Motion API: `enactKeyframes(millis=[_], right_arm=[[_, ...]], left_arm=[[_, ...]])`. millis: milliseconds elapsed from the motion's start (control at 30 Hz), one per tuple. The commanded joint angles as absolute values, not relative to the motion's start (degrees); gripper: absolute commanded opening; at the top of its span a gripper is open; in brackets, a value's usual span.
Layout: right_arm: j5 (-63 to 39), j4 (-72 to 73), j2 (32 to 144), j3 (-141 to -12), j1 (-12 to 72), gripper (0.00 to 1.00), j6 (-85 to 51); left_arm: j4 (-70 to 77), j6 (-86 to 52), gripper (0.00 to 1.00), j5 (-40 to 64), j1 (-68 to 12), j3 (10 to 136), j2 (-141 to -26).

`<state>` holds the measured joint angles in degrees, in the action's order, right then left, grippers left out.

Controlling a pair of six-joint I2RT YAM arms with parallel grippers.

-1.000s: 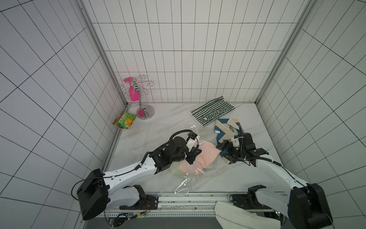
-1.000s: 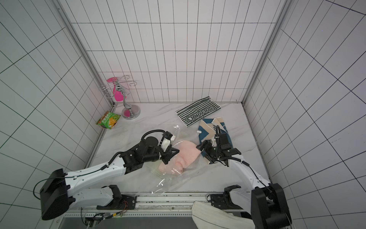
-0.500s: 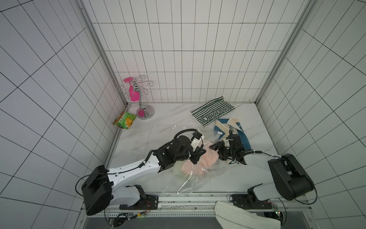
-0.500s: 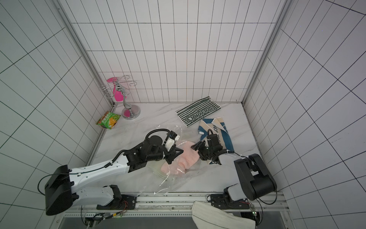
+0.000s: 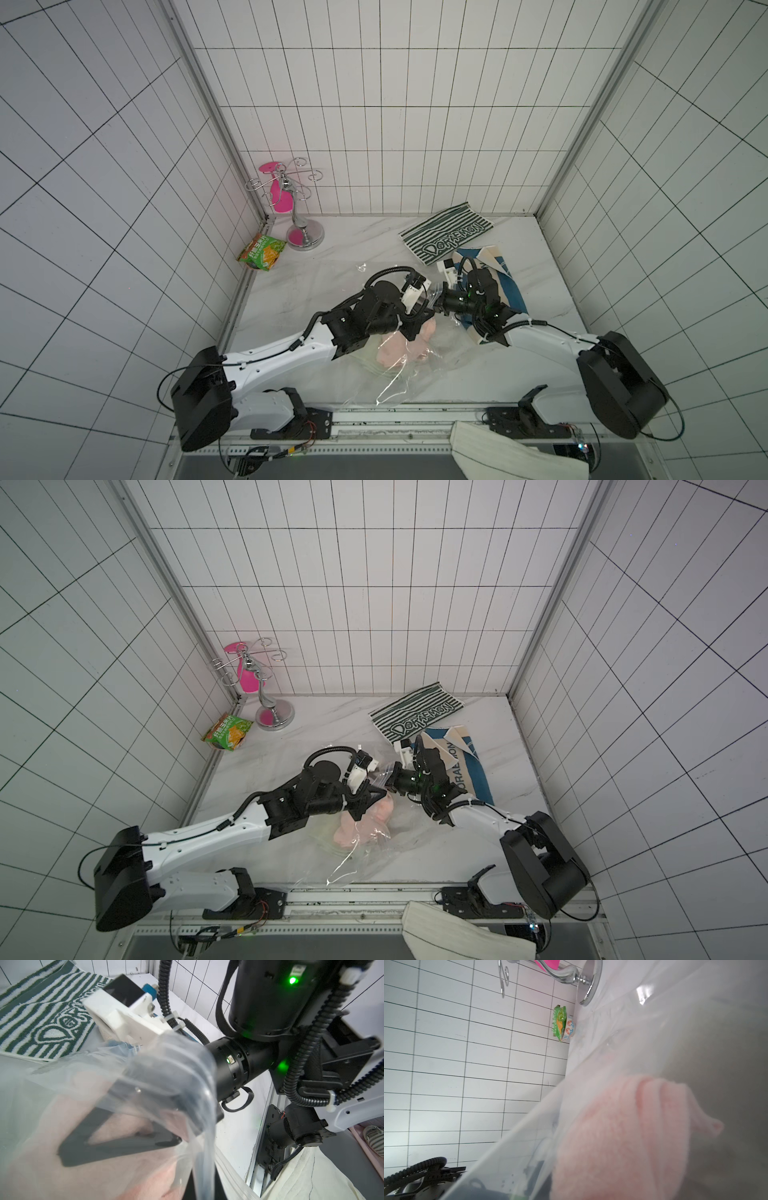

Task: Place the folded towel into the vacuum bag
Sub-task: Place the towel in the vacuum bag.

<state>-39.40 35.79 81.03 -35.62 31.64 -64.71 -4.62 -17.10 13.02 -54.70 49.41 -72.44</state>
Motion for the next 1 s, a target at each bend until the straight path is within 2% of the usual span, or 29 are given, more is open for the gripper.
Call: enactKeyframes(millis=[0,100,200,267,367,433,600,767,967], right_arm=[[-43.04,48.41,87.37,-38.06,32.09,0.18,-69.76],[-39.92,49.76,93.91,-37.49,32.39,0.23,-68.47],[-35.46,48.10,100.48,-36.77,28.85,0.31,-66.09],[-35.91,47.64,104.05,-38.78,26.40,0.35,-65.23],[-35.73,41.35,106.54,-42.92,25.66,0.52,-62.11],[-36.41,36.24,104.52,-44.32,25.82,0.63,-60.67],[-33.76,10.63,91.06,-47.17,26.36,0.75,-51.81],[-31.22,-14.39,83.46,-48.36,25.66,0.78,-43.10],[-33.20,-23.33,74.82,-41.85,26.56,0.76,-43.28]], left_arm=[[-1.86,-16.71,0.00,13.32,-55.42,51.15,-71.82],[-1.59,-16.62,0.00,12.68,-55.37,51.08,-70.99],[-0.70,-16.61,0.00,13.04,-55.37,50.47,-70.16],[-0.64,-17.00,0.00,13.57,-55.37,49.95,-69.71],[-0.20,-17.54,0.00,13.90,-55.37,48.43,-68.90],[0.00,-17.50,0.00,13.13,-55.31,47.50,-68.58],[-0.01,-17.63,0.00,10.10,-55.11,46.52,-67.63],[1.03,-17.23,0.00,9.59,-54.68,46.62,-67.76],[1.46,-17.36,0.00,9.40,-53.71,46.25,-68.18]])
